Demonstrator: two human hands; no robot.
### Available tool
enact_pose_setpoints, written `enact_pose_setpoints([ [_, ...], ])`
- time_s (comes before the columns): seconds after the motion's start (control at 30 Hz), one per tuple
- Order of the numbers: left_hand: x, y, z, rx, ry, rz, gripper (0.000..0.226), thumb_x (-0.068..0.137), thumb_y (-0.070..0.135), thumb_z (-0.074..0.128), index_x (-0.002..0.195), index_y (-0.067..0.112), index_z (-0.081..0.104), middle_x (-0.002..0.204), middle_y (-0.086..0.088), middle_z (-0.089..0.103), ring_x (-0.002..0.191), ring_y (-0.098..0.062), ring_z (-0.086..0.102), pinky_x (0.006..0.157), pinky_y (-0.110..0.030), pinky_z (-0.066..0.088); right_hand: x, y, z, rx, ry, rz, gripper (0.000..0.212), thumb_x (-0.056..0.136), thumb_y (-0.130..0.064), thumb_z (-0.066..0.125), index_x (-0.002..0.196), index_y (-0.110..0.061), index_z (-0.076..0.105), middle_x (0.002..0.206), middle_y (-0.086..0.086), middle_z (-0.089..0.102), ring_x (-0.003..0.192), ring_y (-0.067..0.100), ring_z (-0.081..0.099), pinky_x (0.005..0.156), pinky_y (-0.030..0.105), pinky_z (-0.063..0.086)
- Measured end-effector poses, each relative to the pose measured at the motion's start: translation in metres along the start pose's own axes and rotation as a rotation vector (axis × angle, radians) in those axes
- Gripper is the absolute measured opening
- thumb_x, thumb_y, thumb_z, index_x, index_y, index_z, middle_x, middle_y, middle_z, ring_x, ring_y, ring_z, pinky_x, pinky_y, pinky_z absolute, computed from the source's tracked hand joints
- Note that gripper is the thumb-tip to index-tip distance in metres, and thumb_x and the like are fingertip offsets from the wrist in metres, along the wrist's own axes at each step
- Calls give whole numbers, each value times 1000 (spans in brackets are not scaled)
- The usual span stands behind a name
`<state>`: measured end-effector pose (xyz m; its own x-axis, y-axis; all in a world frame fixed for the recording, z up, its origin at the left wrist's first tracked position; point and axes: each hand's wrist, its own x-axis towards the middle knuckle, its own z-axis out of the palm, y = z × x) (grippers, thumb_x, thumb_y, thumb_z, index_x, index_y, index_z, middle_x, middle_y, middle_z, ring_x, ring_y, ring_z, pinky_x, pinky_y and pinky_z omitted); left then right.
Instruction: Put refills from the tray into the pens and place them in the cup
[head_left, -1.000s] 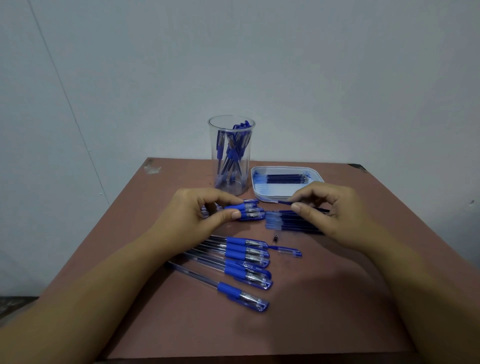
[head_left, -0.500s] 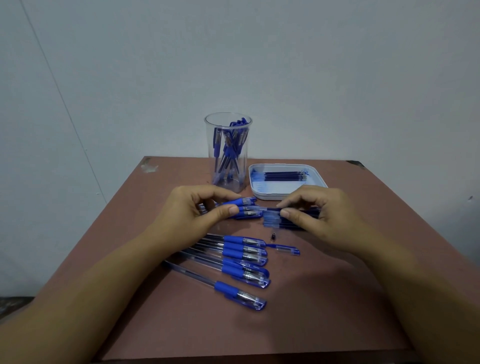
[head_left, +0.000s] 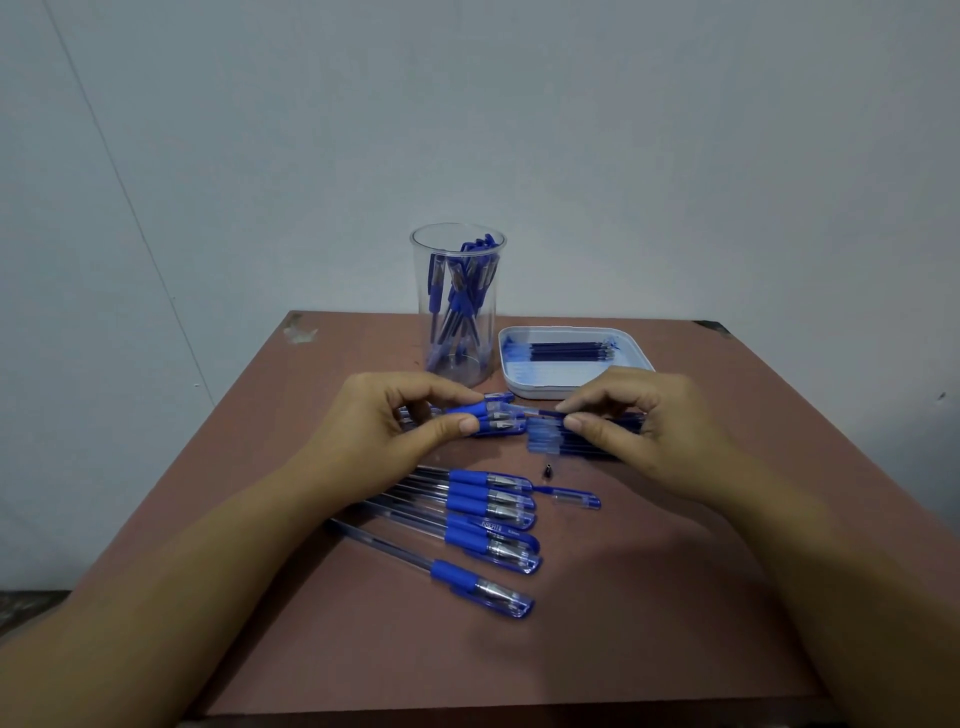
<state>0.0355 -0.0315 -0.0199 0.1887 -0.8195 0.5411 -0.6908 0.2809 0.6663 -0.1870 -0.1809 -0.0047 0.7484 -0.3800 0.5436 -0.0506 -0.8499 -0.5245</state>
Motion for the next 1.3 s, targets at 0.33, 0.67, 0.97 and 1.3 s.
enact_pose_setpoints([
  [0.33,0,-2,-1,256,-97,142,33,80,57,63,104,36,74,91,19,72,77,4,63,65,-23,55,2,-1,13,-200,-85,-105,14,88,-32,65,100,-29,73,83,-21,61,81,1,58,71,16,42],
  [0.67,1,-3,-2,220,-68,118,29,80,46,68,106,34,74,95,18,72,83,1,66,71,-30,57,-1,-5,5,-47,-25,31,14,82,-21,72,90,-32,67,86,-14,65,82,7,61,70,14,45],
  [0.97,1,-5,-1,208,-69,115,31,80,51,66,107,37,72,95,16,73,83,-3,67,71,-33,57,-2,-8,9,37,-21,60,17,83,-23,70,97,-32,67,82,-10,62,75,13,57,68,15,46],
  [1.3,0,-4,2,224,-99,101,31,80,51,66,107,36,73,94,17,73,82,0,67,70,-31,57,0,-9,21,82,-160,63,24,88,-28,65,109,-38,69,93,-10,63,80,13,64,73,29,52],
])
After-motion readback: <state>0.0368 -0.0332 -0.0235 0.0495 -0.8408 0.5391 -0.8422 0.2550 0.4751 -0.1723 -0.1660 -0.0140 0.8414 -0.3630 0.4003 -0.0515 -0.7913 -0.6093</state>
